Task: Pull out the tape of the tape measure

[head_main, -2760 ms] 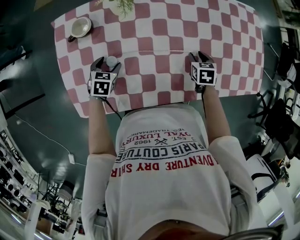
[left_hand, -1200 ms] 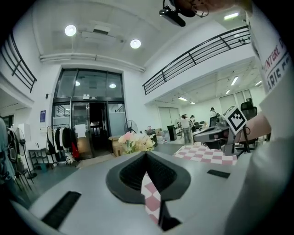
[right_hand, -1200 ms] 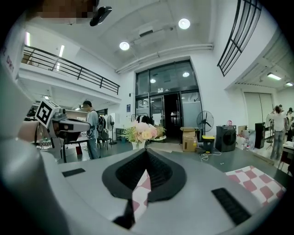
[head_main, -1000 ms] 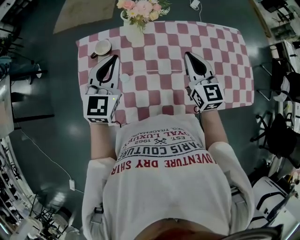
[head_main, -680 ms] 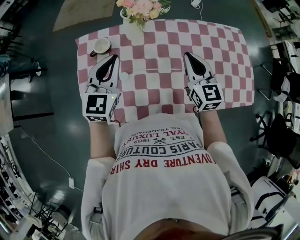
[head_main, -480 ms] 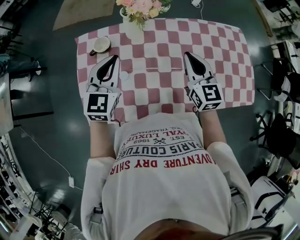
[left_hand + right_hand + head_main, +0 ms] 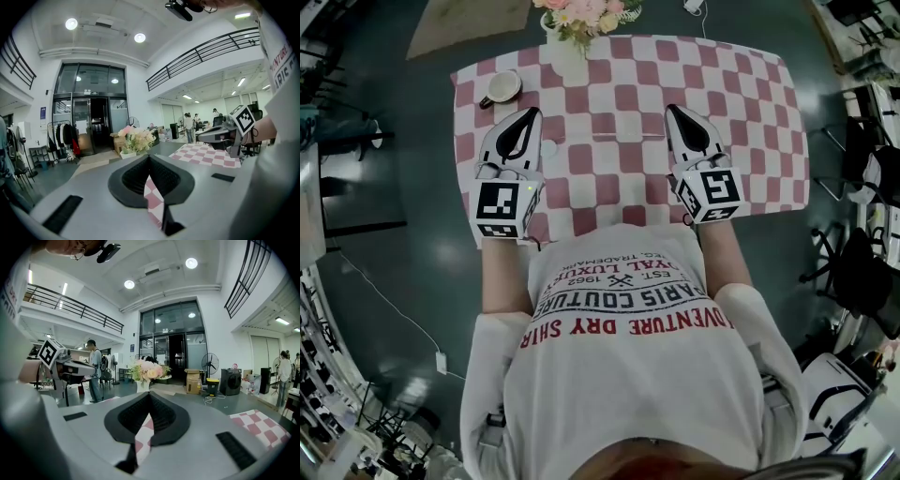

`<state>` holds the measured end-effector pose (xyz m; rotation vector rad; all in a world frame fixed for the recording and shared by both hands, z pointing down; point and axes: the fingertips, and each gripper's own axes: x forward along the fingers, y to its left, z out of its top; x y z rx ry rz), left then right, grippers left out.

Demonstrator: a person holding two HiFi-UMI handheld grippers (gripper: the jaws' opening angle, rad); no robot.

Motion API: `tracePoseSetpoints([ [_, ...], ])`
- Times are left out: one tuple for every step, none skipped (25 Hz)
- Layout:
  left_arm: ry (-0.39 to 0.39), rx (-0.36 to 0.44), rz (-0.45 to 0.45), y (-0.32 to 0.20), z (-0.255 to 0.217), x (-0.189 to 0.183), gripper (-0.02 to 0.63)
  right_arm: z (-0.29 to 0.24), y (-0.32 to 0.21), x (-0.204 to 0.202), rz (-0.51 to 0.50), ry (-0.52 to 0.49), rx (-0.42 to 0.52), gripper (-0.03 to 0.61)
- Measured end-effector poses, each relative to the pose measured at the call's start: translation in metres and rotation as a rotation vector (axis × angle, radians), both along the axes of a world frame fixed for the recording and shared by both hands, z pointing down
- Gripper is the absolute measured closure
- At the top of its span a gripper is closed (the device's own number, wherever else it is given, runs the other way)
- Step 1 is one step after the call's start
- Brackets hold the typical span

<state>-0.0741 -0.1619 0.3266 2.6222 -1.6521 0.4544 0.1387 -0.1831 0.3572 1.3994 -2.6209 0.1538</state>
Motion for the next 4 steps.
tracePoseSetpoints([
  [-0.001,0.0,0.0,0.0004,-0.0001,0.0001,0.597,0.0,0.0008,-0.0008,-0.002,-0.001,0.0,0.551],
  [-0.001,0.0,-0.001,0.001,-0.0003,-0.0001,0.597,-0.0002,0.0015,-0.0018,-0.005,-0.002,0.001,0.551],
  [0.0,0.0,-0.002,0.0015,-0.0006,-0.0005,0.597,-0.0006,0.0022,-0.0029,-0.008,-0.002,0.003,0.551],
  [0.002,0.0,-0.003,0.002,-0.0008,-0.0009,0.597,-0.0009,0.0029,-0.004,-0.011,-0.002,0.005,0.551],
])
